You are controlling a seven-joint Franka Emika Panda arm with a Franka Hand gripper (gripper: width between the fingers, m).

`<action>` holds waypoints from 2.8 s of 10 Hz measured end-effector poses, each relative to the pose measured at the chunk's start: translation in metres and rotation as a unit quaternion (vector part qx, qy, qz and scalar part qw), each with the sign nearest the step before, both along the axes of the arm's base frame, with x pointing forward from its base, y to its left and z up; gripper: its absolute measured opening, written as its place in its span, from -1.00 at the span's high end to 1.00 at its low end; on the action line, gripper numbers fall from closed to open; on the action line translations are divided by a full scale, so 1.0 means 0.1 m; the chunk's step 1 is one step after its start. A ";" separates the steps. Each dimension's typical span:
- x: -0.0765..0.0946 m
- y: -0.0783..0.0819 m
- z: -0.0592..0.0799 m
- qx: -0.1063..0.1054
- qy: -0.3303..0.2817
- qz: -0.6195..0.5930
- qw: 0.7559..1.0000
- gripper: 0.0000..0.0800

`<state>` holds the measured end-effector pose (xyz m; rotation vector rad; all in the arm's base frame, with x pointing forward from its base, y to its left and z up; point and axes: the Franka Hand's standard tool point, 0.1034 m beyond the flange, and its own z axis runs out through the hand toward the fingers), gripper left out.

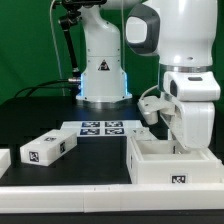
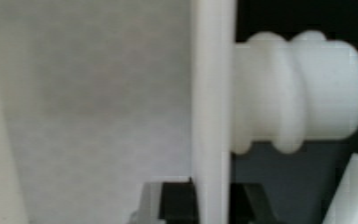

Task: Assemble cabinet

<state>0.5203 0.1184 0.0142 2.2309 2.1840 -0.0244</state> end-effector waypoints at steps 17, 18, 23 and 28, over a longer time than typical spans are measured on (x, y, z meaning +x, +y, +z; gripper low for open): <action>-0.65 0.09 0.53 -0.012 -0.015 -0.041 0.999 -0.99; -0.65 0.09 0.52 -0.010 -0.015 -0.042 0.999 -0.99; -0.93 0.23 0.28 0.007 -0.008 -0.091 0.996 -0.99; -1.05 0.26 0.08 0.016 0.002 -0.093 0.995 -0.99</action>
Offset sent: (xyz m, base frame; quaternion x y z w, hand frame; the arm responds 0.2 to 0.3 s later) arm 0.0010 0.0022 0.0076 0.0061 -0.0156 0.0366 0.9992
